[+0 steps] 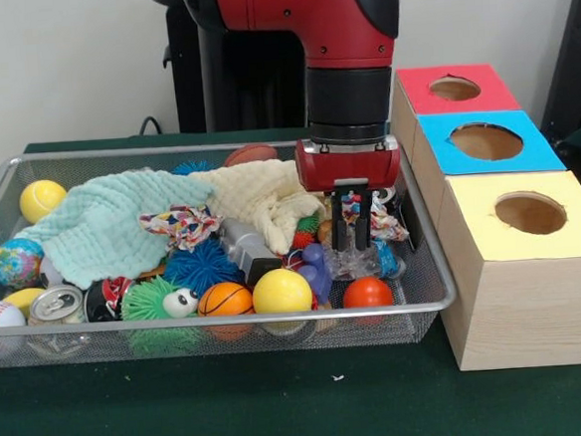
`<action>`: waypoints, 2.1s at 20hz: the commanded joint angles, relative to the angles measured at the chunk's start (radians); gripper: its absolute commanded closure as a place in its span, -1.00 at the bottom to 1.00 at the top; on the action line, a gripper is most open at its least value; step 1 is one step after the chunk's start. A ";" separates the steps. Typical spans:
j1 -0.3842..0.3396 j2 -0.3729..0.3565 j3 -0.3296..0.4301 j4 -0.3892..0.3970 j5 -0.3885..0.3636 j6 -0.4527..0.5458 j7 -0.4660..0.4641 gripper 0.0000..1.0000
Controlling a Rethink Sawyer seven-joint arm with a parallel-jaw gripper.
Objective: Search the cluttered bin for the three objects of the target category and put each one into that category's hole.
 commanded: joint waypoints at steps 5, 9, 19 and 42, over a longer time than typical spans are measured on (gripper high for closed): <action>-0.038 -0.056 0.094 0.094 -0.044 0.109 0.105 1.00; -0.045 -0.092 0.102 0.113 -0.039 0.121 0.106 1.00; -0.057 -0.115 0.117 0.133 -0.043 0.113 0.098 1.00; -0.068 -0.147 0.131 0.154 -0.044 0.113 0.096 1.00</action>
